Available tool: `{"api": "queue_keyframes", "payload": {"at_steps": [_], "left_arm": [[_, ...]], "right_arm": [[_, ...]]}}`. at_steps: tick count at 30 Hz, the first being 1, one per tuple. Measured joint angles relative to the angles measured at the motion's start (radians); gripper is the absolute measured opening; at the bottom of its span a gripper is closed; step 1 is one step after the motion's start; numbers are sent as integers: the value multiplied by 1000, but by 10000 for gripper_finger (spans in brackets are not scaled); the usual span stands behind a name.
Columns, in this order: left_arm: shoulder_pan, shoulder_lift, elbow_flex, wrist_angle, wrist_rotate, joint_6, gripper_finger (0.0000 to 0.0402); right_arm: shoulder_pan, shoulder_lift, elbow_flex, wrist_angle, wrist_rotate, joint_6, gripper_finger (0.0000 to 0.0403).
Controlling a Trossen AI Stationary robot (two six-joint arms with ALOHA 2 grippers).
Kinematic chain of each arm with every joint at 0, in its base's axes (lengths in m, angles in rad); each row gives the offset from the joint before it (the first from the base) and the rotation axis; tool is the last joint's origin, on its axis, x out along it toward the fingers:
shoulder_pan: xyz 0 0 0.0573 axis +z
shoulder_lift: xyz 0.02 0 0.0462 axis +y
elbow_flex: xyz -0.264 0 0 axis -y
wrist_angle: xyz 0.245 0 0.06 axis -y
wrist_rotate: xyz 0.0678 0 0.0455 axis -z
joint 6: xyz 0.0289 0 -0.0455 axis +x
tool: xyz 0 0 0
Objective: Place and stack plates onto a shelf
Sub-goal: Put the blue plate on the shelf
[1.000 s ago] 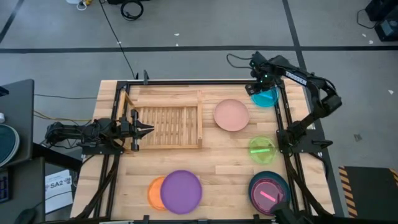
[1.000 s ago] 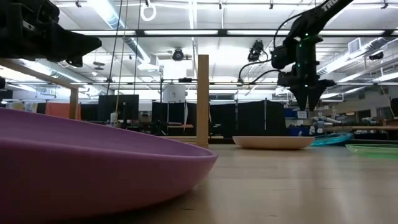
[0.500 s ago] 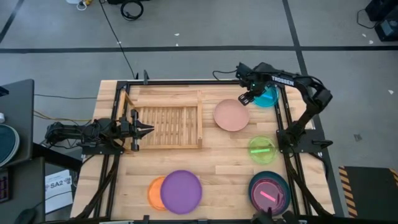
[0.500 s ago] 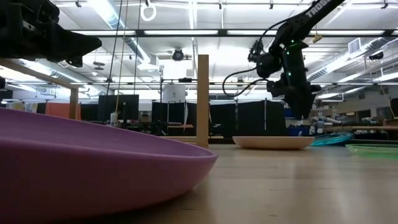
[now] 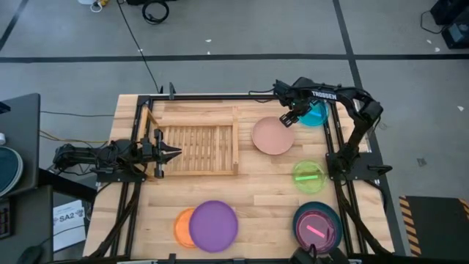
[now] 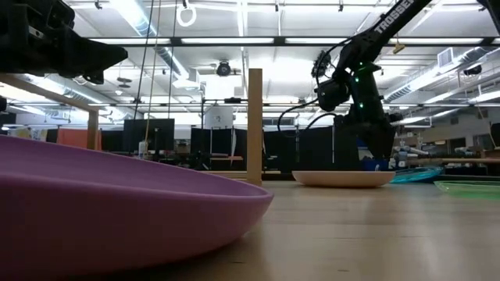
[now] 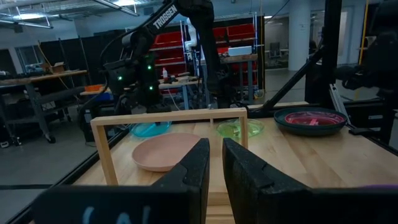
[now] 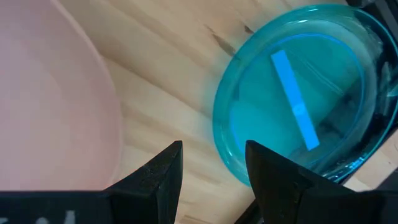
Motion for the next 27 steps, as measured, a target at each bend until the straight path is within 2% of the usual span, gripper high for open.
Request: {"api": "queue_keyframes", "payload": {"at_steps": [27], "left_arm": [[0, 0, 0, 0, 0, 0, 50]], "right_arm": [[11, -2, -234, 188, 109, -10, 180]]}}
